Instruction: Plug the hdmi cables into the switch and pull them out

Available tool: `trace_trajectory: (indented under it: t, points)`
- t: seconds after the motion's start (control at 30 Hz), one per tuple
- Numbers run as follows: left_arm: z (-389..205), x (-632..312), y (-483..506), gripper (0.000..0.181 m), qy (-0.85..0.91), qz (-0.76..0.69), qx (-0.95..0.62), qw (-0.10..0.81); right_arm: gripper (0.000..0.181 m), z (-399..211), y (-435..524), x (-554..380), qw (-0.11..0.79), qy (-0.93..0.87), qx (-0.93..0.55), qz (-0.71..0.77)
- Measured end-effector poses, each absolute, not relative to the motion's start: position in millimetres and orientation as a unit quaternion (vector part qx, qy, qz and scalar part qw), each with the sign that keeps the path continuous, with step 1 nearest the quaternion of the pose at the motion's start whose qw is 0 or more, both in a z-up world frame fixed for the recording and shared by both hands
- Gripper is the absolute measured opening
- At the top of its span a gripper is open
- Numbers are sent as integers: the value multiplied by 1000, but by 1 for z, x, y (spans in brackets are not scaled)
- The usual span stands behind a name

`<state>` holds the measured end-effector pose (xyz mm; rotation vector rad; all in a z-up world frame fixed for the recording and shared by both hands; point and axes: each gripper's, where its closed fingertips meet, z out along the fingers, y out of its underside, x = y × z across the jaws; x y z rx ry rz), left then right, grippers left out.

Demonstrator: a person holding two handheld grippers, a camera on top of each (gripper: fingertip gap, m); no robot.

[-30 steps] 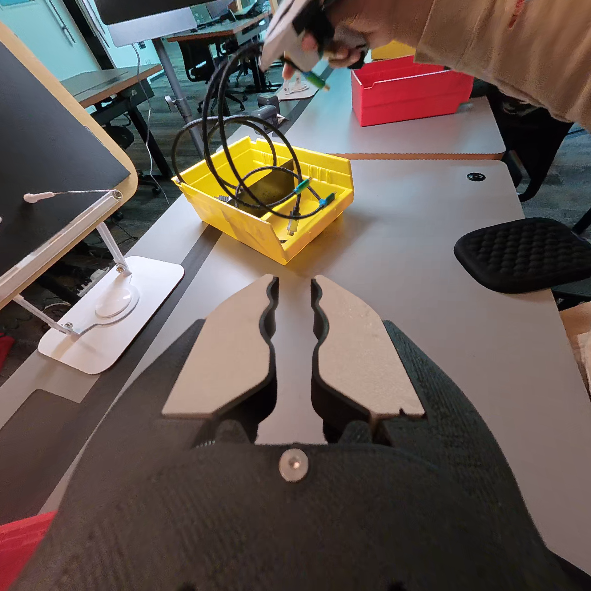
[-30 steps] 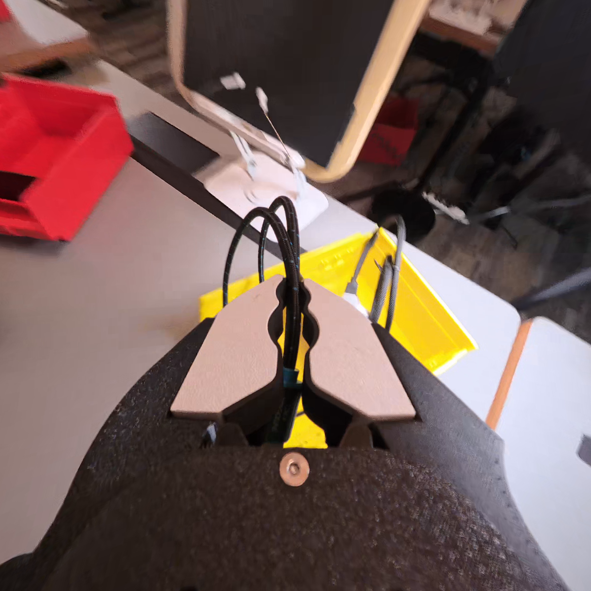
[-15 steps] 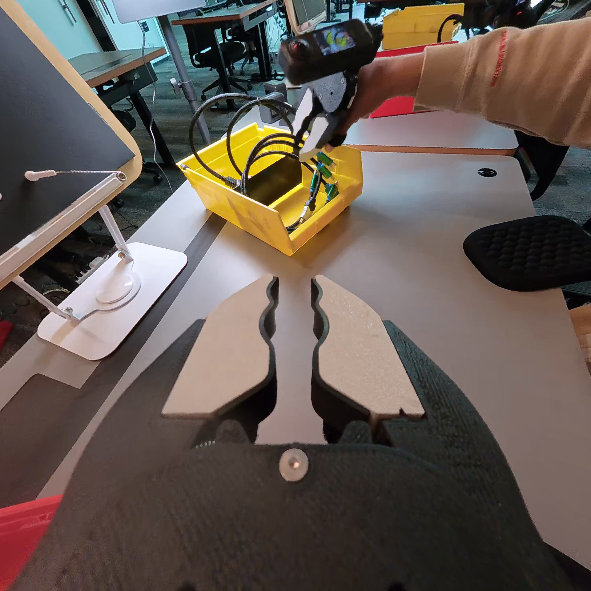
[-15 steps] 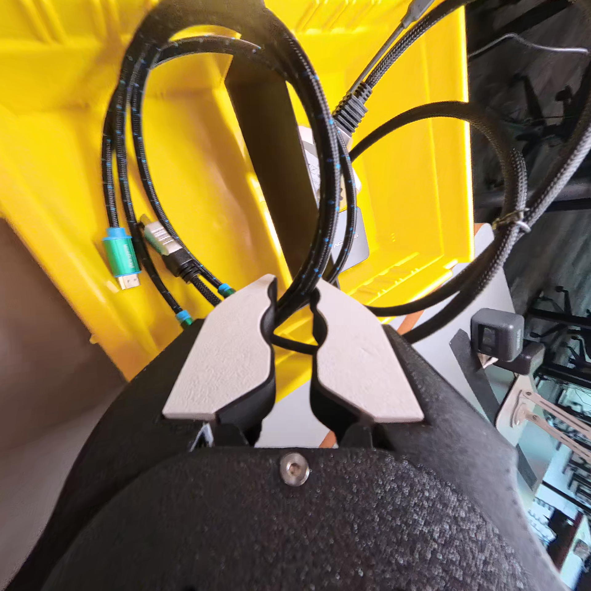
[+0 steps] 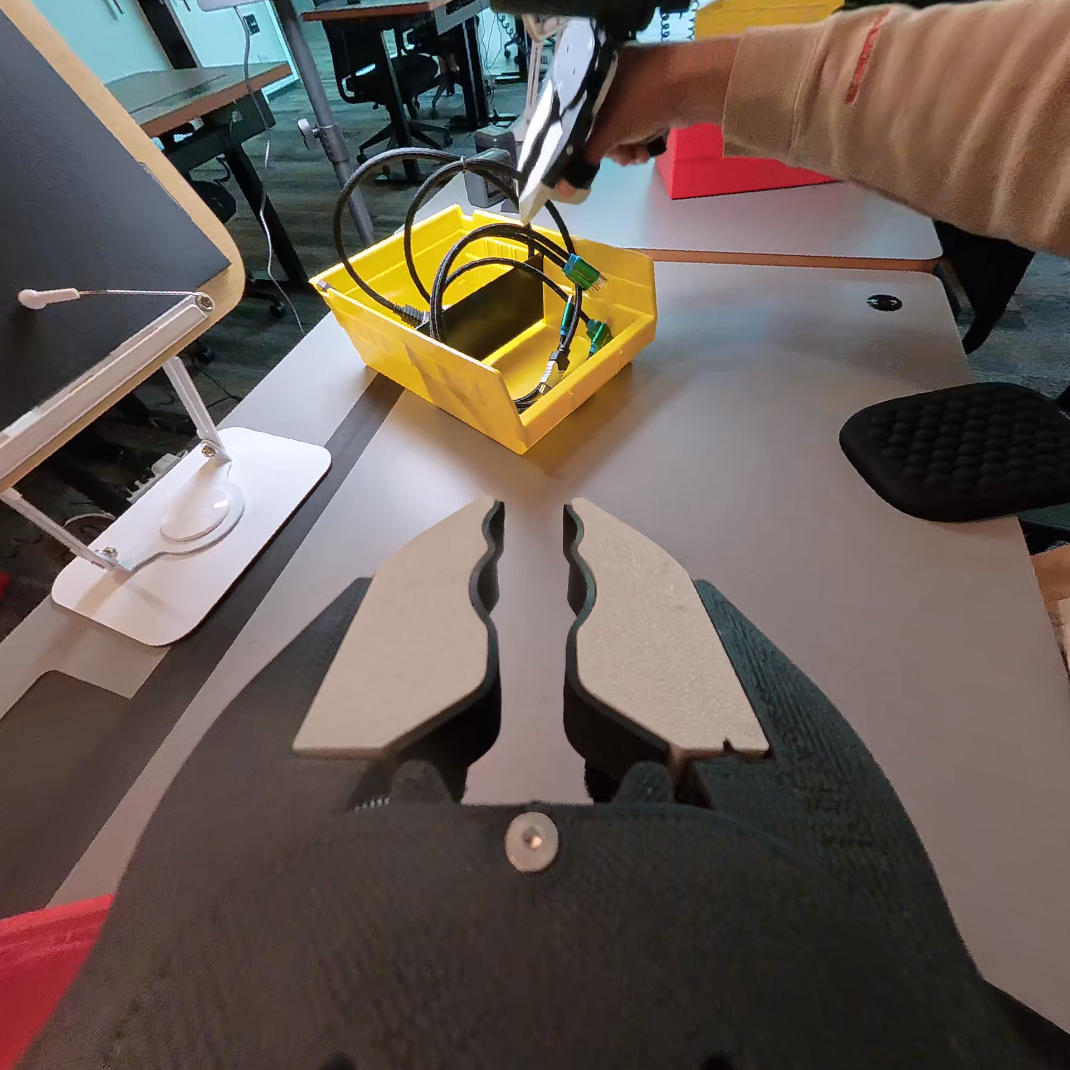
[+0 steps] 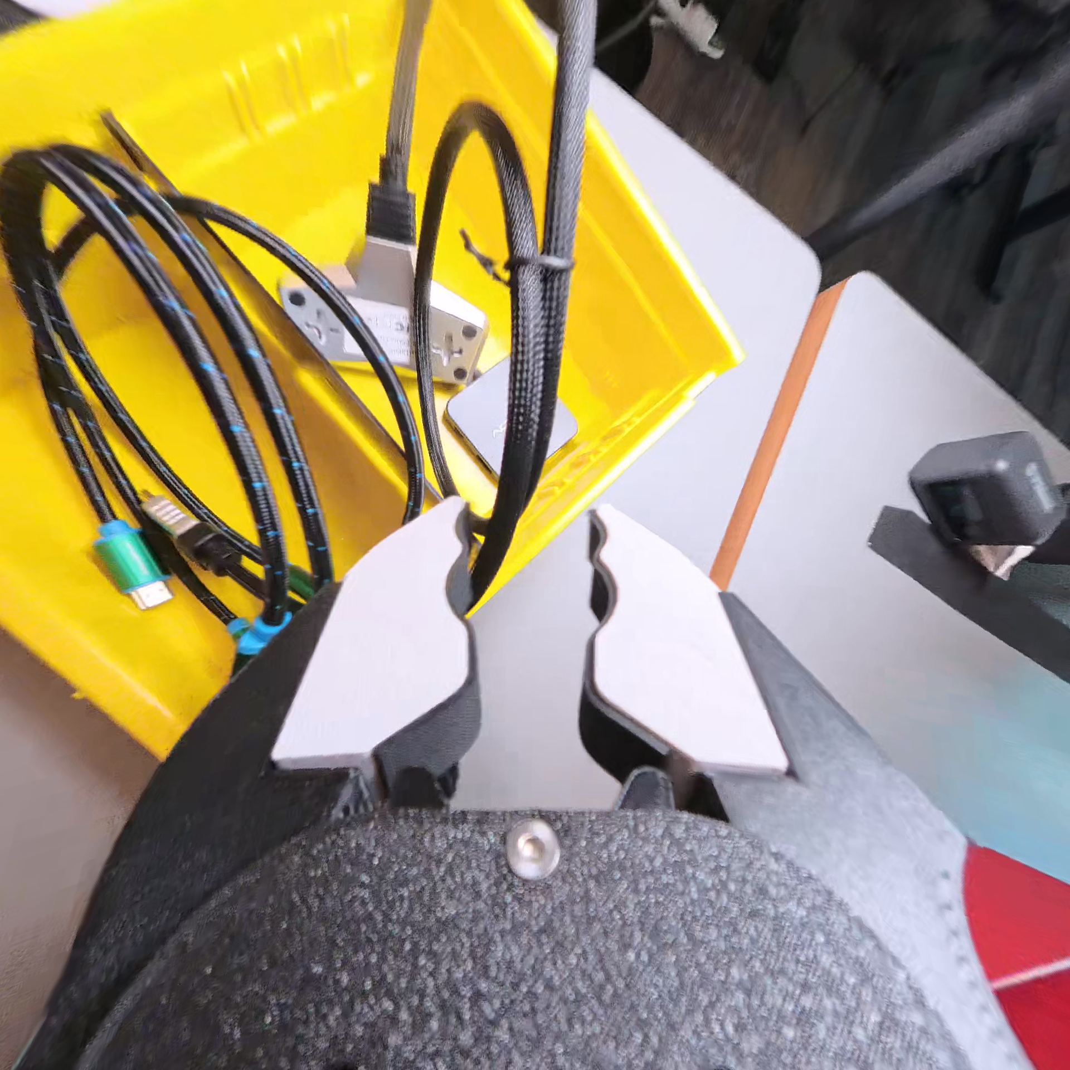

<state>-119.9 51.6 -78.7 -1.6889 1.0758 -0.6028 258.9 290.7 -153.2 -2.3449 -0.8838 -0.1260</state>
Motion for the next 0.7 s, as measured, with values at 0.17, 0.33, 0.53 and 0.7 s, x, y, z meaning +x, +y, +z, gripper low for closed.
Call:
trace_trajectory:
  t: [0.17, 0.33, 0.53, 0.7]
  points:
    - [-79, -131, 58, 20, 428, -258, -704, 505, 7, -151, 295, 250, 314, -369, -871, -77]
    - [-84, -130, 60, 19, 426, -262, -708, 498, 6, -89, 299, 238, 357, -392, -837, -131]
    - [-85, -123, 56, 19, 440, -253, -706, 494, 7, -39, 318, 226, 400, -450, -751, -272]
    - [-86, -122, 56, 19, 439, -255, -707, 493, 7, -10, 337, 209, 439, -470, -691, -330]
